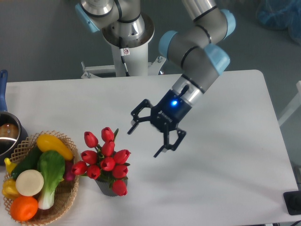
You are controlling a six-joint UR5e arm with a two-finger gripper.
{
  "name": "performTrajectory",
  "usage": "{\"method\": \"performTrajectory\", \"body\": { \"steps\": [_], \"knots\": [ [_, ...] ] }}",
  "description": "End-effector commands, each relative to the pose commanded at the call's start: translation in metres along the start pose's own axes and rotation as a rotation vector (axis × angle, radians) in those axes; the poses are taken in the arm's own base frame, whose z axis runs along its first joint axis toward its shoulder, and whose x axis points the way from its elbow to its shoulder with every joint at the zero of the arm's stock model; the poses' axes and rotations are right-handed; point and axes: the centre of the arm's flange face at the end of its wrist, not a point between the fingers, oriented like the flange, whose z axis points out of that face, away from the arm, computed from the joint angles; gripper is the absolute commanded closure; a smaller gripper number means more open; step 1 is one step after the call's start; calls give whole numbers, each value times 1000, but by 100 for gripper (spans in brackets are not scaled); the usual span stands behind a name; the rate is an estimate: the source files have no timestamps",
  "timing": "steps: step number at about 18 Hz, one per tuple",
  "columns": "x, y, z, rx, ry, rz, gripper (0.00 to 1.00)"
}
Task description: Insert the flowers into the vase
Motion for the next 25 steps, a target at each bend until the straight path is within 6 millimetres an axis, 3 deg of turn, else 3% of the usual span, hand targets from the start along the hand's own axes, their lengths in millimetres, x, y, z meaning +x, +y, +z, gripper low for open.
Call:
{"method": "performTrajectory", "body": {
  "steps": [2,6,12,17,21,25],
  "knots": [
    [-12,-3,-22,-106,-90,39,0],
    [-13,-9,-45,-336,-216,174,0],
    [-18,-5,-60,-540,-308,185,0],
    [-10,5,-51,-762,-295,153,0],
    [2,25,-39,-943,-236,120,0],
    [12,45,-29,-1015,-211,111,0]
  ]
}}
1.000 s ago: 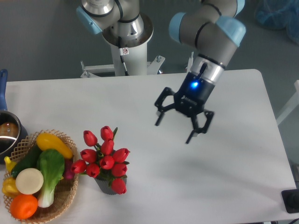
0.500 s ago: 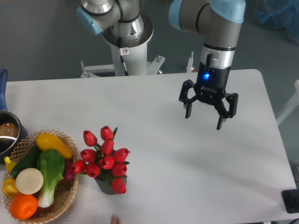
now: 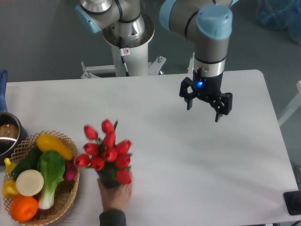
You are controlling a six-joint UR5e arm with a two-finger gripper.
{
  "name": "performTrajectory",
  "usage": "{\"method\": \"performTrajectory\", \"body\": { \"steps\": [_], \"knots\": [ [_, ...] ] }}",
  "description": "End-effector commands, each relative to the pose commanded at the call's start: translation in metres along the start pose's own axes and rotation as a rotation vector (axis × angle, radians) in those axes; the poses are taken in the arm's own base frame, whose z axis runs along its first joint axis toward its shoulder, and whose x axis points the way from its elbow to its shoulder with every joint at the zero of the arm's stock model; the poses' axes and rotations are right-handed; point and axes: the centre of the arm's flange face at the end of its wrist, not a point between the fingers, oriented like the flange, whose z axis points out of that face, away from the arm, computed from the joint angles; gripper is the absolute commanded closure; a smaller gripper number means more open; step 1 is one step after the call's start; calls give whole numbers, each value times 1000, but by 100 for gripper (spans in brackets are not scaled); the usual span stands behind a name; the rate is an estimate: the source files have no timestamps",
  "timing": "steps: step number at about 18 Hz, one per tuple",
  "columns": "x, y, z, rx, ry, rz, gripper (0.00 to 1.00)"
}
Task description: Insert the flowers into the vase
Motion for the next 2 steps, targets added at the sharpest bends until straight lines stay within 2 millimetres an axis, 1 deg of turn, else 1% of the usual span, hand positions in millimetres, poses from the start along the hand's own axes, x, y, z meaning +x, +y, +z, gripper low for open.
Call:
{"method": "performTrajectory", "body": {
  "steps": [2],
  "knots": [
    [7,4,10,-28,14,-1,0]
  ]
}}
